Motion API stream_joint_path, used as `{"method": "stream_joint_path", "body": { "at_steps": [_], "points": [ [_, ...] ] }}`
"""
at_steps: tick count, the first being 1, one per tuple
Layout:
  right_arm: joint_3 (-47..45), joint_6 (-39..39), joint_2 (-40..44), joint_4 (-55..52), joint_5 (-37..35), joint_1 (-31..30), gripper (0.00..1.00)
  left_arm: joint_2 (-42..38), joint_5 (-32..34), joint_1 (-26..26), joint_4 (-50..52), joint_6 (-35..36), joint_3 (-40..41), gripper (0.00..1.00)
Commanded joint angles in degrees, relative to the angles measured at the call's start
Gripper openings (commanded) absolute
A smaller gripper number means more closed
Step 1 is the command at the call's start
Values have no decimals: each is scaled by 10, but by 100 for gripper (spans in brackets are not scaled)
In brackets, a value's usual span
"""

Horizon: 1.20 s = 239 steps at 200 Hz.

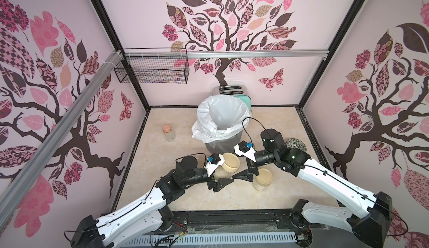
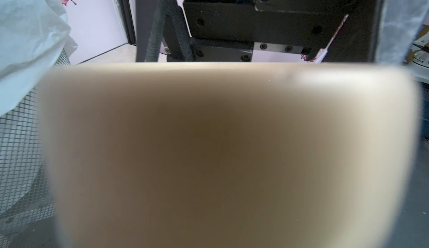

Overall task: Empty moldy rice from jars
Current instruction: Unscrew the lid from the jar.

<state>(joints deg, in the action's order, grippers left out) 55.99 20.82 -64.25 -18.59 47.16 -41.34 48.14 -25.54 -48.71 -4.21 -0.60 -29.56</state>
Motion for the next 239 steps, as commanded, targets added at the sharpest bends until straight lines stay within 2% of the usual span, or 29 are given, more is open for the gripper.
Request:
{"method": "stream_joint_path", "body": {
  "at_steps": [1, 37, 71, 92, 133, 192, 239],
  "points": [
    [24, -59, 26, -8, -42, -3, 100, -17, 19, 5, -58, 0, -18, 57],
    [60, -161, 39, -48, -136, -2, 99, -14, 45, 5, -57, 8, -16, 58],
    [106, -214, 18, -103, -135, -16, 100, 1, 44, 5, -71, 6, -14, 58],
    [112, -226, 18, -104, -191, -38, 99, 8, 39, 5, -76, 5, -15, 57],
    [137, -233, -13, -130, -230, -58, 100, 9, 38, 5, -74, 10, -19, 57],
    [156, -248, -44, -133, -245, -67, 100, 16, 33, 5, -73, 12, -22, 57],
    [156, -248, -55, -128, -219, -68, 98, 15, 33, 5, -73, 12, -23, 56]
  ]
}}
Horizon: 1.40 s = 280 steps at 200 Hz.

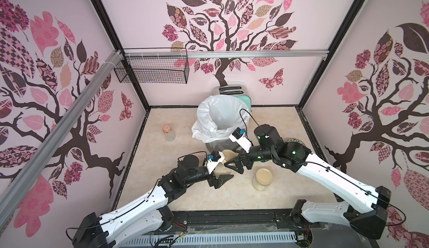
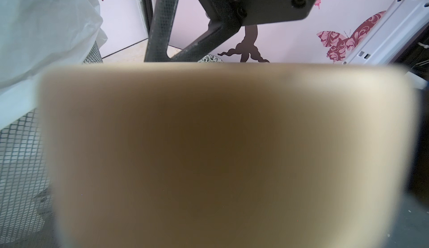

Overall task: Empty moldy rice from jars
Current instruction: Unscrew the lid from the jar.

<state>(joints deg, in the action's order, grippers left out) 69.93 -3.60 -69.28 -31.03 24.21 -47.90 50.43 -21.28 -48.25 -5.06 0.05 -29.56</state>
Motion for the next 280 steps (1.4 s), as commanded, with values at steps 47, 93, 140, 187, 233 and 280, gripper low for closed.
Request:
{"method": "stream_joint_path", "body": {
  "at_steps": [47, 93, 140, 187, 233, 280],
  "points": [
    [-2, 23, 1, 12, 13, -2, 85, -13, -12, 1, -60, 4, -20, 55],
    [-31, 105, 2, 30, 49, -1, 79, -20, -16, 1, -58, 2, -20, 55],
    [-69, 206, 26, 65, 146, 18, 81, -30, -21, 0, -54, -3, -20, 55],
    [-114, 269, 45, 131, 273, 68, 86, -33, -30, 2, -55, -8, -21, 55],
    [-94, 352, 13, 96, 326, 71, 86, -28, -42, 3, -54, -10, -29, 55],
    [-97, 345, 31, 95, 290, 71, 99, -28, -39, 3, -57, -9, -26, 55]
  ]
}}
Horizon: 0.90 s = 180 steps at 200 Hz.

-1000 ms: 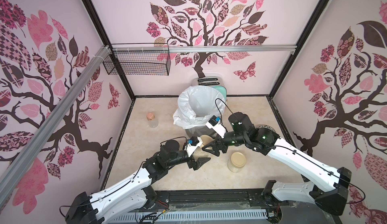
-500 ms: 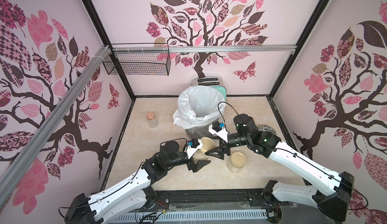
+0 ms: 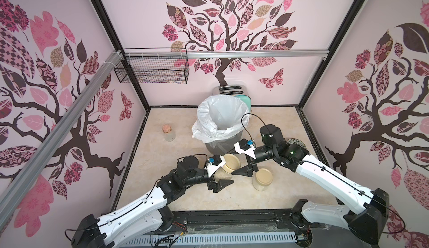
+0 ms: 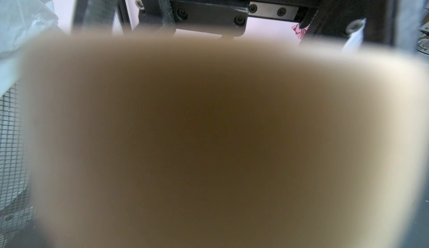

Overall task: Empty moldy rice from jars
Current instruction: Unscrew the lid from the jar.

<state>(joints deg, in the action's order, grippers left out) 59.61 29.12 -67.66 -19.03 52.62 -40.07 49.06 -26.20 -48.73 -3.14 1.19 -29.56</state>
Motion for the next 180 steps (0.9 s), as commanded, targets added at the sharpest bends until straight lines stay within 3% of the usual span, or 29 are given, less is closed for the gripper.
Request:
{"method": "stream_joint_path", "body": {
  "at_steps": [1, 104, 125, 180],
  "points": [
    [6, 18, 16, -24, 5, -8, 99, -14, 11, 7, -76, -21, -25, 55],
    [-26, -98, 116, 2, -138, -7, 100, -11, 24, 10, -93, -24, -12, 55],
    [-9, -152, 114, -10, -176, -7, 100, -9, 26, 11, -92, -22, -13, 55],
    [22, -328, 103, 13, -179, -11, 100, -2, 26, 14, -94, -20, -14, 55]
  ]
}}
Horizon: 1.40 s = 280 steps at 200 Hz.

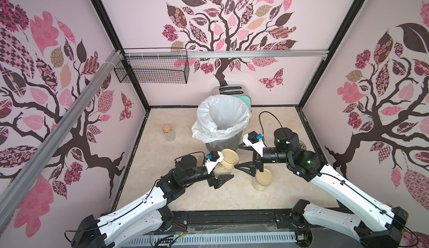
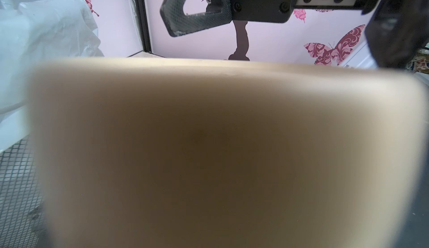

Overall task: Empty moldy rice from jars
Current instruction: Unscrew the lid from the jar.

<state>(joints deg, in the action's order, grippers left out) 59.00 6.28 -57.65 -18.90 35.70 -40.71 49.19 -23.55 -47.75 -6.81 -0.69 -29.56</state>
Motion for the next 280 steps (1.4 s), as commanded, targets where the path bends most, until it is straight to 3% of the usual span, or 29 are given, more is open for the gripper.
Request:
{"method": "stream_joint_path", "body": {
  "at_steps": [1, 43, 74, 280],
  "points": [
    [28, -101, 3, 12, -11, -5, 100, -3, 0, 4, -58, -1, -15, 55],
    [87, -125, -26, -49, -156, -76, 99, -1, -1, 5, -61, 1, -14, 55],
    [114, -151, -60, -88, -192, -84, 100, -5, 1, 6, -60, 0, -12, 55],
    [96, -157, -81, -84, -163, -106, 100, -7, 4, 7, -56, 2, -11, 55]
  ]
}}
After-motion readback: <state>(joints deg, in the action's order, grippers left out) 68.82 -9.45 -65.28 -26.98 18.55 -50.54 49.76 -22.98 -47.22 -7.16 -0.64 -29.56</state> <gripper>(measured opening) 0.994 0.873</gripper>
